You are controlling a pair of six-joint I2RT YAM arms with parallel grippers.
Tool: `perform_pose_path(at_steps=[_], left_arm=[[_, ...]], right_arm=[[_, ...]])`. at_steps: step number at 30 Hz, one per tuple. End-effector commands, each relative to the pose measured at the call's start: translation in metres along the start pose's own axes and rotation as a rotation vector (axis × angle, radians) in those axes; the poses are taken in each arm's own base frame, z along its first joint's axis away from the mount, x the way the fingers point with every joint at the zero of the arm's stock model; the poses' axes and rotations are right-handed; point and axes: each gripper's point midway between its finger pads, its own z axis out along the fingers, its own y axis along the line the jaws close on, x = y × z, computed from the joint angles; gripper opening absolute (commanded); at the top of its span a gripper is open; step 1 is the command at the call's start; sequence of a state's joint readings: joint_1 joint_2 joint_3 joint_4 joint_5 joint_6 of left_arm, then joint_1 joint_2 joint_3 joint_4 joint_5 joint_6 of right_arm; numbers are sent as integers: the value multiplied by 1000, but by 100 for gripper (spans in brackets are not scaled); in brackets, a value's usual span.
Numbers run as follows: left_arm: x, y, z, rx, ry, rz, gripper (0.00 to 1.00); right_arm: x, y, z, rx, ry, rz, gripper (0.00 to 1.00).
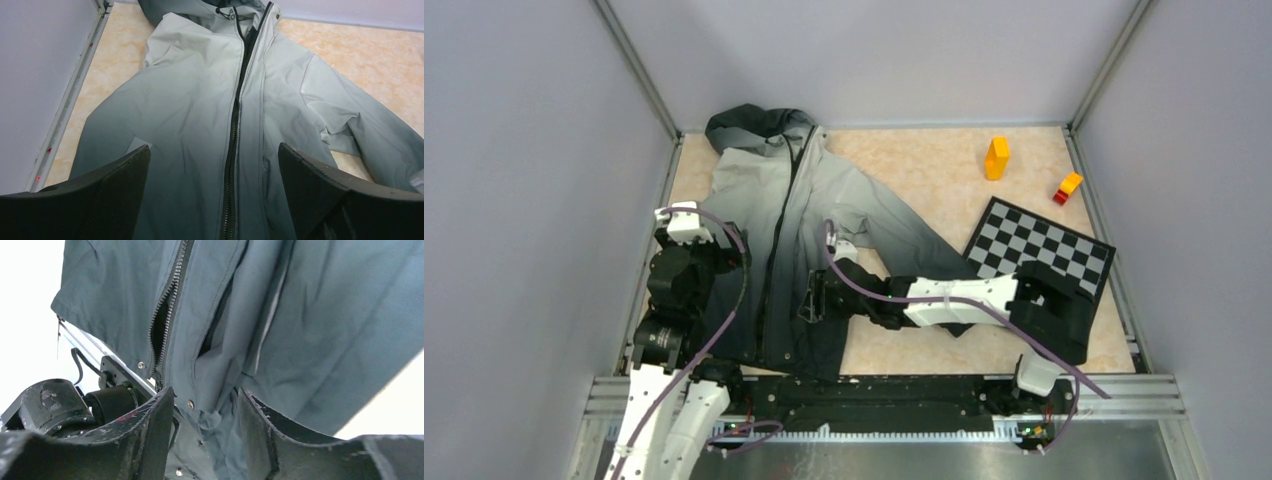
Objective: Zip up the jacket
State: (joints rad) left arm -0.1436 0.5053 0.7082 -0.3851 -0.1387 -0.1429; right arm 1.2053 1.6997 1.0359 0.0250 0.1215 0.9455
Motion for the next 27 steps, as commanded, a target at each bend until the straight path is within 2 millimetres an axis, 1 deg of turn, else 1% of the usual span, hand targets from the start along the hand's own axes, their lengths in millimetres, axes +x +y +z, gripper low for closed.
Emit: perform_pose_path(at_steps=[1,6,8,12,15,18,21,23,25,26,27], left_arm=[[-9,-3,12,7,-30,-1,99],[0,-7,19,25,8,4,99],[3,-12,21,52,18,5,99],[14,-26,27,121,60,10,99],[22,-32,32,144,94,19,99],[26,-33,34,146,111,23,99],[28,-34,36,150,114,25,99],[32,-34,37,150,125,26,99],[36,-41,37,188,142,25,99],[38,-44,37,204,148,25,99],[39,-46,37,215,153,25,99]], right_arm=[[-16,50,10,-176,-29,28,52],[-12,56,24,-205,-18,16,52],[-7,50,33,-178,-15,-2,52],[9,30,49,-117,21,2,52],[17,20,52,-83,46,5,51],[20,16,51,-75,62,-23,48],[16,17,44,-137,61,-51,46],[9,19,36,-215,32,-50,41],[4,14,30,-258,-9,-48,31],[4,9,29,-263,-22,-43,26],[2,11,28,-292,-34,-37,22]])
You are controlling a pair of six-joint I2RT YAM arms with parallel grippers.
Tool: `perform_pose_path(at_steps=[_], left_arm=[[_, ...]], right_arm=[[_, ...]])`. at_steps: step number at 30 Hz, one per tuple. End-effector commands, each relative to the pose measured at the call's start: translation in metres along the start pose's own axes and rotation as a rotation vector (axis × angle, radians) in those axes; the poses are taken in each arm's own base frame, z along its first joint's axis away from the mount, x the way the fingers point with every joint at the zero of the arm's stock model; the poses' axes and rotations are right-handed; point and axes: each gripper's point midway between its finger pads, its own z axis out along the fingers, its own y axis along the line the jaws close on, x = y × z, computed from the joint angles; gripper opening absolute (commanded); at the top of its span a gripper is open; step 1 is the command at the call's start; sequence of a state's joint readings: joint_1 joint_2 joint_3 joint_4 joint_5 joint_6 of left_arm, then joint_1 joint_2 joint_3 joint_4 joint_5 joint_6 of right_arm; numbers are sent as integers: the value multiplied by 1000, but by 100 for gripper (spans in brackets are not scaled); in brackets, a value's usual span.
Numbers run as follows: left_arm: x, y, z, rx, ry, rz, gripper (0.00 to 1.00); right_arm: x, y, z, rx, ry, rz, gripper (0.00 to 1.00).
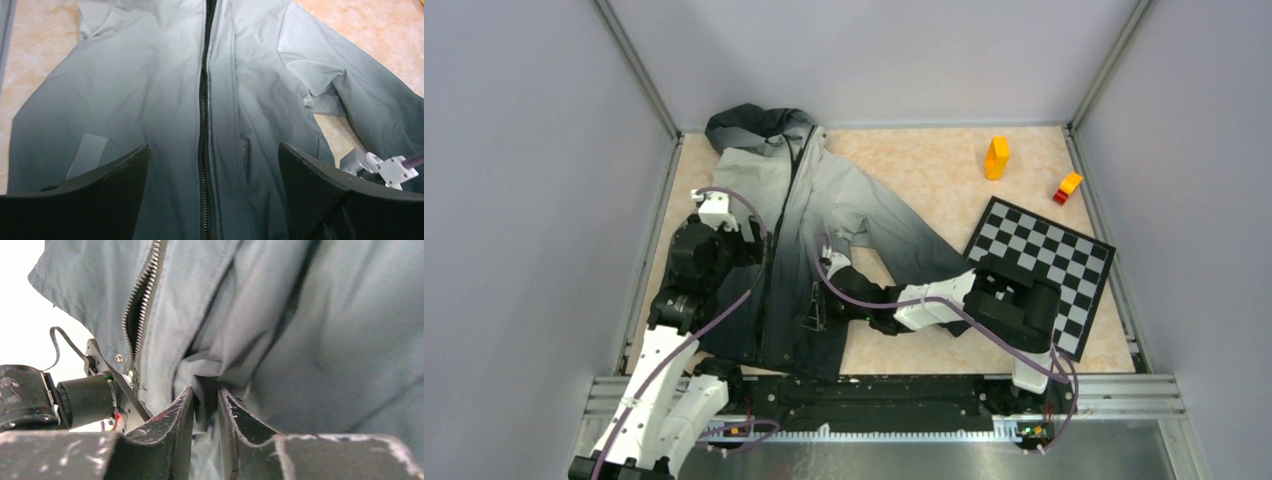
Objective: Zip up the jacket
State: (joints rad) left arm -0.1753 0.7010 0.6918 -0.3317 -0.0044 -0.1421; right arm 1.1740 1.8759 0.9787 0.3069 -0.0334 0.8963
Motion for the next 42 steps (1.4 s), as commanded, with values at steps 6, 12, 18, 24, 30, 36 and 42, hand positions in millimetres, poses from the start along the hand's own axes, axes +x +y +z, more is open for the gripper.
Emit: perform_pose_path(at_steps=[6,12,18,24,30,36,42], left_arm=[[13,-21,14,106,55,-24,99],[72,-19,42,86,368,-61,97],[114,-21,56,86,622,-90,73],[125,-23,57,109,647,-90,61],[134,-14,58,64,699,-74,47],[136,-4,59,11,707,-51,49],[151,-9,60,51,770,-56,48]], right_arm=[[-18,25,-19,-243,-98,1,1],[-29,8,-27,-207,-129,-3,0],[-25,1,-30,-237,-146,11,0],[-16,7,-28,-312,-121,49,2],[-25,7,-29,-292,-125,13,2],[-30,0,-34,-257,-150,-8,4],[-24,-4,-27,-263,-135,28,5]])
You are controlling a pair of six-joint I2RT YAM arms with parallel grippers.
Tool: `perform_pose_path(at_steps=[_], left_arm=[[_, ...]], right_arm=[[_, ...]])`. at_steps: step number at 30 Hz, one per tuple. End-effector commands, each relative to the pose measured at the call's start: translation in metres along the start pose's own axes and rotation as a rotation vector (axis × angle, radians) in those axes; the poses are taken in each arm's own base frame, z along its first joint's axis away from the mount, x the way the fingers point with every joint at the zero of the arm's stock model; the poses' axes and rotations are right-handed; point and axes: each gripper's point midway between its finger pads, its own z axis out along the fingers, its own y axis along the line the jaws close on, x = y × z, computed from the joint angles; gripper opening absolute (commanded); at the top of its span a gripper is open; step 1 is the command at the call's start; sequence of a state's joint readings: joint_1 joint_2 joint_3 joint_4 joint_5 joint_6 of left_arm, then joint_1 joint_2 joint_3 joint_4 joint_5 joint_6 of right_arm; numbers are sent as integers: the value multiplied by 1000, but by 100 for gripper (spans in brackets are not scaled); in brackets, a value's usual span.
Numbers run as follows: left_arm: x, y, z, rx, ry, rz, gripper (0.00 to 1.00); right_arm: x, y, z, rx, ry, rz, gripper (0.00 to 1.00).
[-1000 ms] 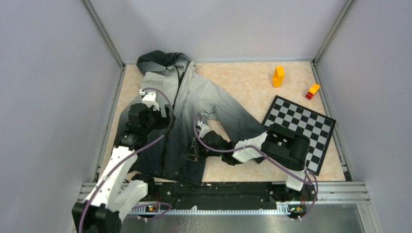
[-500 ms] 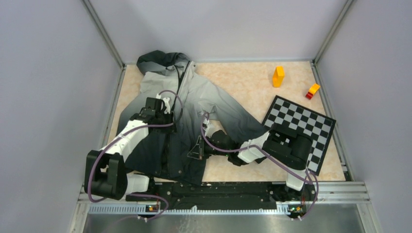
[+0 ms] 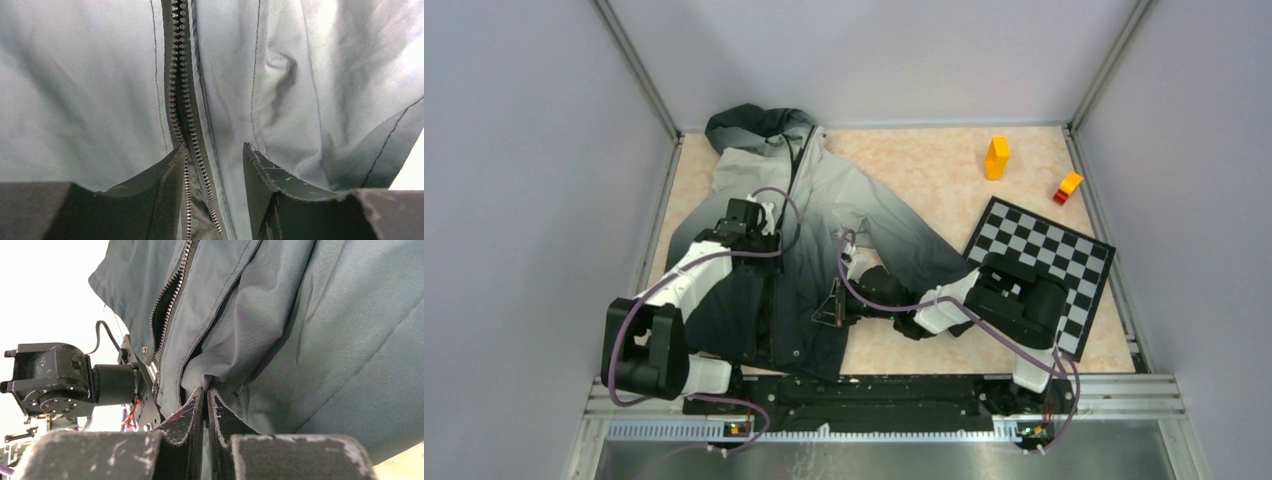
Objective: Zip up the jacket
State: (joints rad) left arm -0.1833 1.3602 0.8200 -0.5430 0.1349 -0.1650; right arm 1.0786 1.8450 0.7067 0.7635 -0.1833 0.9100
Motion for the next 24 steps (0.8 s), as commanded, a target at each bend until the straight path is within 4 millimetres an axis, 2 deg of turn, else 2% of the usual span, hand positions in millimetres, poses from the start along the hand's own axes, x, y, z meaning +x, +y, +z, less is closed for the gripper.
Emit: perform_pose_path(at_steps=[1,6,10,14,18,22,24], left_arm=[[-4,-4,6,26,30,16,47],[1,-15,9,101,61,33,43],[-5,-21,3,130,36,53,24],[-15,-29,-12,169,-35,80,16],[-23,-38,-23,213,-94,103,7],[-27,-43,-30,239,-115,115,3],[-29,-45,-32,248,-124,120,1]], right_arm=[[-14,15,2,-58,-44,-10,5],[-20,13,7,-24,-37,-50,7],[-26,14,8,16,-24,-111,12],[-33,2,-5,109,-41,-177,20],[-44,3,-24,182,-53,-274,36],[-67,24,-41,275,-133,-442,57],[-77,39,-42,297,-158,-510,69]])
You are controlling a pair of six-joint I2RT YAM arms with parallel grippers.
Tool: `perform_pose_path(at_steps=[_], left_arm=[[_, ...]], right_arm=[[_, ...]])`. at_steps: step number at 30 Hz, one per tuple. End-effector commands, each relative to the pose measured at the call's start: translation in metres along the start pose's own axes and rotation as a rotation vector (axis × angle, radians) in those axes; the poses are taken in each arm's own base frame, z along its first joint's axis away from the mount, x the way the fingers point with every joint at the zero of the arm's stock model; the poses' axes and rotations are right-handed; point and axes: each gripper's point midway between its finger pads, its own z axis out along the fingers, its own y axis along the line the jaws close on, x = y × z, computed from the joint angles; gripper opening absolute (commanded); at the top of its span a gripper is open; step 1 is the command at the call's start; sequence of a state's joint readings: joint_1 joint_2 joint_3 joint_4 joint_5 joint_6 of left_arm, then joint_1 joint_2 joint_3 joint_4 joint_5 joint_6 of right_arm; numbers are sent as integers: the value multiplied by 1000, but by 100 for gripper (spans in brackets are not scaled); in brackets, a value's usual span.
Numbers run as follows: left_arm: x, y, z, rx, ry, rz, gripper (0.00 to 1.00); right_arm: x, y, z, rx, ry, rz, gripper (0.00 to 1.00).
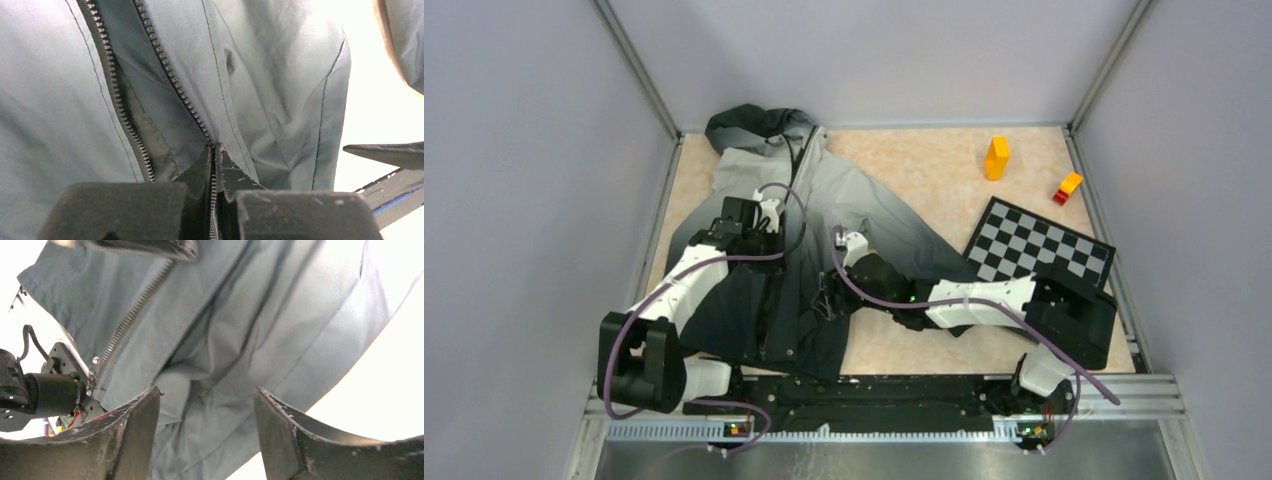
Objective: Zip up the jacket
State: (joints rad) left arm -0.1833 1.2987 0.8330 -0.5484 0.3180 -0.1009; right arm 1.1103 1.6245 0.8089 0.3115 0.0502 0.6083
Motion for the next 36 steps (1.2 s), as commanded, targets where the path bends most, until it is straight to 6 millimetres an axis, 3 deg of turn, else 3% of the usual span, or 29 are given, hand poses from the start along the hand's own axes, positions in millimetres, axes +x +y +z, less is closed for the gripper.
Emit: perform_pose_path(at_steps=[1,5,7,13,18,27,31,34,36], left_arm=[[-22,-14,-10,63,-81,49,1],[-25,-24,-14,113,-104,68,0],[-28,-28,-18,133,-122,77,0],[-31,-36,-24,167,-153,99,0],[-33,-37,-25,169,-159,101,0],[-32,-39,-26,186,-162,107,0],[-33,-39,-25,189,-159,107,0],[-33,-40,-24,192,-156,106,1],[-32,-40,-24,193,-156,104,7]], right_arm=[[-55,32,-15,52,-131,-206,73],[-57,76,-2,-161,-164,-127,80],[-52,83,7,-233,-202,-29,81],[-42,74,26,-209,-264,202,81],[-39,60,35,-139,-293,252,80],[-18,68,60,-159,-270,258,75],[-11,62,67,-134,-257,271,64],[-17,65,61,-161,-269,239,37],[-23,63,55,-185,-265,227,27]])
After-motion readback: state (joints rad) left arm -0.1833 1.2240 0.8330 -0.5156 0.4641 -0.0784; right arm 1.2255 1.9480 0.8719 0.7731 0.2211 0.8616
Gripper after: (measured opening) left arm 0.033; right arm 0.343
